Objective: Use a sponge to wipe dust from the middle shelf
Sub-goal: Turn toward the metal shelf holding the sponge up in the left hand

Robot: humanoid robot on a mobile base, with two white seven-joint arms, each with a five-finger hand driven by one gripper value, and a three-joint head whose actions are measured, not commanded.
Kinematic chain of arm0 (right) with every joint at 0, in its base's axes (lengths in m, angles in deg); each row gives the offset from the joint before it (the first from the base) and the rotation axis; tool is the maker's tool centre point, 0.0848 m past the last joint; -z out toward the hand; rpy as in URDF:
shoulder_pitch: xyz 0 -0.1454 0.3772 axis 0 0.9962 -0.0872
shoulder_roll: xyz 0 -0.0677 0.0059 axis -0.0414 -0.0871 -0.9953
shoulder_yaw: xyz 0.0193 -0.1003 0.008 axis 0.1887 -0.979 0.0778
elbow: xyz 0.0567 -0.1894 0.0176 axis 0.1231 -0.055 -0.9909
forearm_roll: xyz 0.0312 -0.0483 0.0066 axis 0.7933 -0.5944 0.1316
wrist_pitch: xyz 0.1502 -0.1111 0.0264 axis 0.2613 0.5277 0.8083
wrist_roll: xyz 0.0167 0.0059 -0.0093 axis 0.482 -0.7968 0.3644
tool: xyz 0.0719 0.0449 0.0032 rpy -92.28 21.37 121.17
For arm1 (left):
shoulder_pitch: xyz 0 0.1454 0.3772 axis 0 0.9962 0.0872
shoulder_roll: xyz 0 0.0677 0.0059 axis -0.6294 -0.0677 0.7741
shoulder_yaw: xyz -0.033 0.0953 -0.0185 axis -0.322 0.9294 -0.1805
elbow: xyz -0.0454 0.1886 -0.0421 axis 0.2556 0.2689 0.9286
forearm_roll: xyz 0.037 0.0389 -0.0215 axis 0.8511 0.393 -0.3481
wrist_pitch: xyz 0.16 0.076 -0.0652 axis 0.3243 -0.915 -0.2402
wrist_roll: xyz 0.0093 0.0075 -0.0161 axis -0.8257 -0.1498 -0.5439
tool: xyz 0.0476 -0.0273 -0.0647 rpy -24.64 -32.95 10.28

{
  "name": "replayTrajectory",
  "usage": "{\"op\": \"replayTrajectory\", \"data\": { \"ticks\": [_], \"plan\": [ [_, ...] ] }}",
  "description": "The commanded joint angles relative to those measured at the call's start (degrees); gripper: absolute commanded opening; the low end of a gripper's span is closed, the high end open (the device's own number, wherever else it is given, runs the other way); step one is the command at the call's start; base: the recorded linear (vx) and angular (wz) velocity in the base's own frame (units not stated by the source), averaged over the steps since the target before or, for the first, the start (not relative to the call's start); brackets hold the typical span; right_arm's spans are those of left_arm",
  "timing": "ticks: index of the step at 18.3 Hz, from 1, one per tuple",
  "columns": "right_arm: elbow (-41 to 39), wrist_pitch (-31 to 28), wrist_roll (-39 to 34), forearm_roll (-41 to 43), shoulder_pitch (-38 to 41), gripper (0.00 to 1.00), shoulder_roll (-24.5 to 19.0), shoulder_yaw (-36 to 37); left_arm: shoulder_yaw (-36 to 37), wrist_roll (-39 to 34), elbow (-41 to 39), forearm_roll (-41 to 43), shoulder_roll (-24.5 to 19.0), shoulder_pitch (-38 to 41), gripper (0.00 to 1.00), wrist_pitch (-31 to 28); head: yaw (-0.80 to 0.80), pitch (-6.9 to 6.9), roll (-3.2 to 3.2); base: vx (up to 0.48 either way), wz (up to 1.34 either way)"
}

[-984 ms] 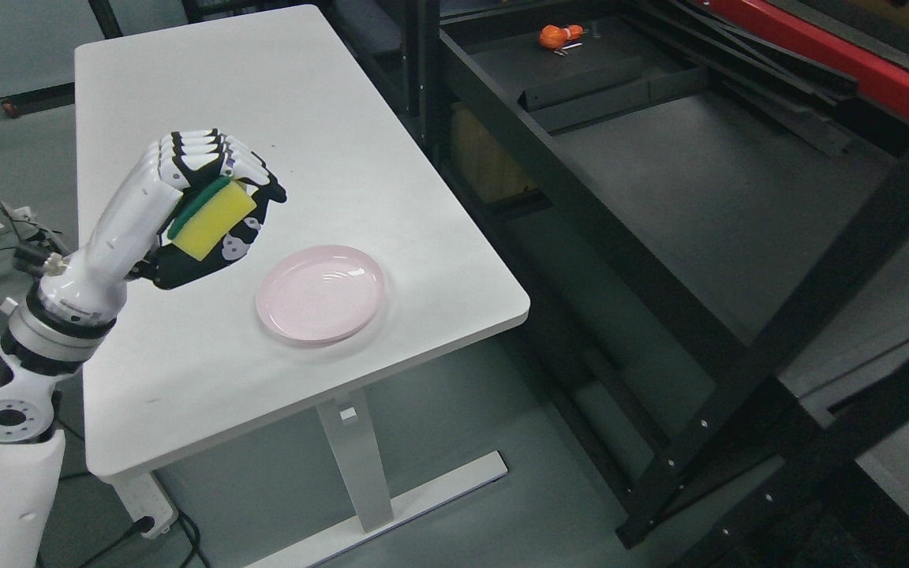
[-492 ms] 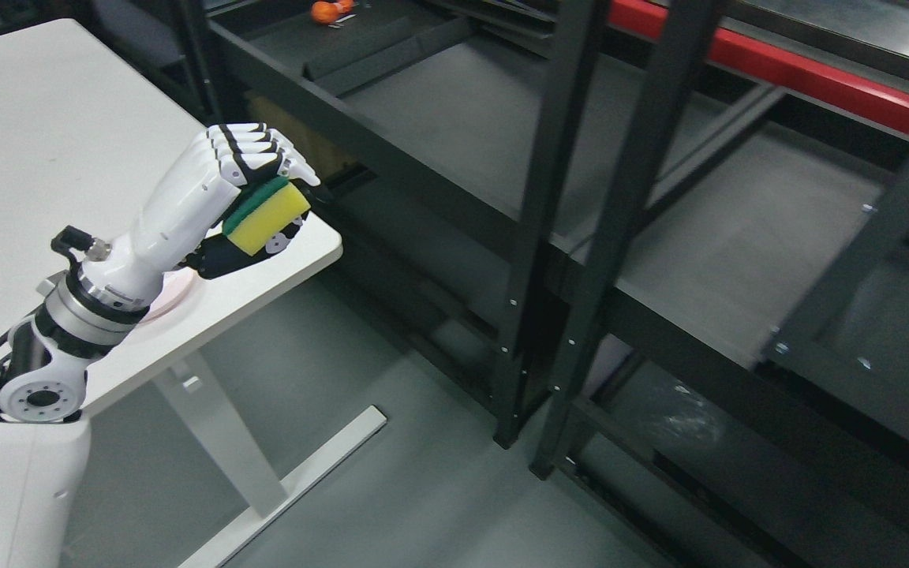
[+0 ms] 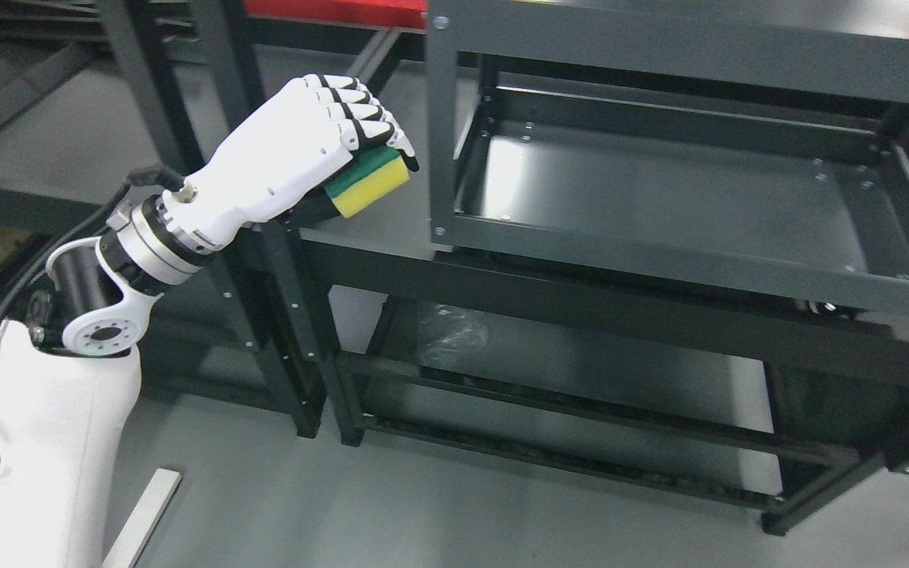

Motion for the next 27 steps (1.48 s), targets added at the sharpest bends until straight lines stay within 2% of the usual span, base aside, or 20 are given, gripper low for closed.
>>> {"op": "replayTrajectory", "data": {
  "ticks": [1, 6, 10, 12, 16, 17, 20, 22, 25, 27],
  "plan": [
    [-1.0, -4.1, -0.3, 0.0, 0.0, 1.00, 1.0, 0.0, 6.3, 1.0, 0.3, 4.4, 3.5, -4.5, 0.01, 0.0, 0.00, 0.00, 0.00, -0.055, -0.76],
    [-1.0, -4.1, -0.4, 0.0, 0.0, 1.00, 1.0, 0.0, 6.3, 0.9, 0.9, 4.4, 2.9, -7.0, 0.00, 0.0, 0.00, 0.00, 0.00, -0.004, -0.50],
    [-1.0, -4.1, -0.4, 0.0, 0.0, 1.00, 1.0, 0.0, 8.7, 0.9, 3.5, 4.4, 3.5, -14.1, 0.00, 0.0, 0.00, -0.01, 0.00, 0.060, -0.14],
    [-1.0, -4.1, -0.4, 0.0, 0.0, 1.00, 1.0, 0.0, 13.5, 0.9, 4.9, 4.8, 4.9, -19.8, 0.00, 0.0, 0.00, -0.01, 0.00, 0.065, -0.06],
    [-1.0, -4.1, -0.3, 0.0, 0.0, 1.00, 1.0, 0.0, 22.5, 0.9, 8.5, 5.1, 12.9, -31.1, 0.00, 0.0, 0.00, -0.01, 0.00, 0.058, -0.11],
    [-1.0, -4.1, -0.3, 0.0, 0.0, 1.00, 1.0, 0.0, 25.2, 0.9, 10.6, 5.1, 13.5, -34.6, 0.00, 0.0, 0.00, -0.01, 0.00, 0.066, -0.17],
    [-1.0, -4.1, -0.4, 0.0, 0.0, 1.00, 1.0, 0.0, 31.2, 0.5, 19.9, 7.2, 13.5, -41.9, 0.00, 0.0, 0.00, -0.01, 0.00, 0.070, -0.16],
    [-1.0, -4.1, -0.3, 0.0, 0.0, 1.00, 1.0, 0.0, 35.0, 0.0, 24.4, 8.1, 13.5, -43.5, 0.00, 0.0, 0.00, -0.01, 0.00, 0.071, -0.11],
    [-1.0, -4.1, -0.3, 0.0, 0.0, 1.00, 1.0, 0.0, 39.5, -1.4, 28.7, 9.8, 13.5, -46.4, 0.00, 0.0, 0.00, -0.02, 0.00, 0.058, -0.08],
    [-1.0, -4.1, -0.4, 0.0, 0.0, 1.00, 1.0, 0.0, 46.2, -4.3, 30.3, 10.1, 13.5, -46.9, 0.00, -0.9, 0.00, -0.02, 0.00, 0.033, -0.02]
  ]
}}
